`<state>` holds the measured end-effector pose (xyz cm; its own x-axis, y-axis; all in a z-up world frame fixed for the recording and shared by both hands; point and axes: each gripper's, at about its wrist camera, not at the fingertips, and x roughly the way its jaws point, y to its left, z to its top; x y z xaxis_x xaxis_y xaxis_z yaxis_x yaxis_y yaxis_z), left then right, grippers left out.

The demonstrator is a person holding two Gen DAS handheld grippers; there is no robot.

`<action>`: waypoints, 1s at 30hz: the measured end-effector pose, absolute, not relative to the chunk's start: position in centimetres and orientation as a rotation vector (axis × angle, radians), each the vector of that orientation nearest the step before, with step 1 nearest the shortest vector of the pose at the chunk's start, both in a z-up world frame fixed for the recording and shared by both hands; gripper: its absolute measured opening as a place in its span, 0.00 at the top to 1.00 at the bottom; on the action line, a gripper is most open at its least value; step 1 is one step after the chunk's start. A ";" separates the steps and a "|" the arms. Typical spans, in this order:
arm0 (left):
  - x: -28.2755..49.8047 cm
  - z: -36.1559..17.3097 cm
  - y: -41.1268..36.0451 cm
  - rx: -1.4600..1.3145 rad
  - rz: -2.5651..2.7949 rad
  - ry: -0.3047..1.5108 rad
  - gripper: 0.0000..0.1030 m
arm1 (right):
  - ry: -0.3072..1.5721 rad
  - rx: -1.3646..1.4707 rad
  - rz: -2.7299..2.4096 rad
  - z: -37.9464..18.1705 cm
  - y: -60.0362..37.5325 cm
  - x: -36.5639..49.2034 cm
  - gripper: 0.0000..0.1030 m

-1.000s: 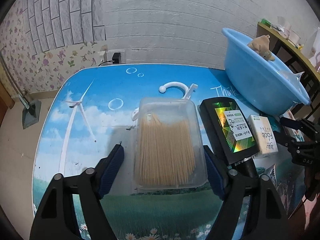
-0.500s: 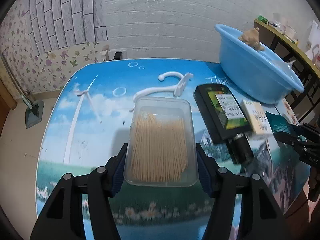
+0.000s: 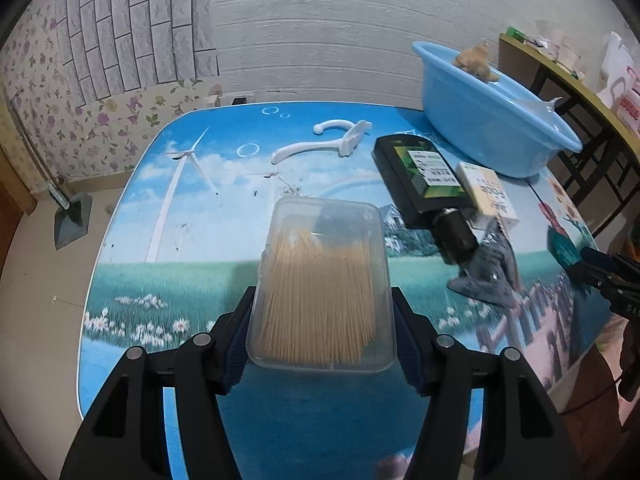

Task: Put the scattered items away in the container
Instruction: 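Hold the toothpick box with the left tool while the right tool grasps the green packet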

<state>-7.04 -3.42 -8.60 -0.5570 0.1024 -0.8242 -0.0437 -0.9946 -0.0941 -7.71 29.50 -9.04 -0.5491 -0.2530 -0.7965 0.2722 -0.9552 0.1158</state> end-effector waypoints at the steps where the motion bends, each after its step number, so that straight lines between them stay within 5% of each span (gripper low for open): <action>1: -6.9 -8.6 -3.4 -1.435 2.697 -0.097 0.40 | 0.022 1.297 -2.532 -9.1 29.9 -7.4 0.47; 11: -7.3 -9.2 -3.4 -1.445 2.690 -0.113 0.39 | 0.029 1.229 -2.527 -9.3 29.7 -7.5 0.39; 19: -8.1 -9.5 -2.6 -1.426 2.730 -0.061 0.25 | 0.141 1.142 -2.552 -10.2 28.3 -8.5 0.37; 23: -8.3 -10.0 -1.5 -1.421 2.761 -0.003 0.10 | 0.133 1.114 -2.559 -10.5 28.3 -8.4 0.19; 26: -8.3 -10.2 -0.9 -1.404 2.755 0.018 0.02 | 0.148 1.108 -2.555 -10.6 28.2 -8.3 0.15; 30: -8.2 -10.3 -0.8 -1.389 2.766 0.016 0.00 | 0.151 1.159 -2.579 -10.7 28.3 -8.8 0.06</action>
<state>-8.22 -0.79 -10.30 -0.5964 0.0368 -0.8018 -0.0462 -0.9989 -0.0115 -8.83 28.26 -10.70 -0.6255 -0.2353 -0.7439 0.3202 -0.9469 0.0302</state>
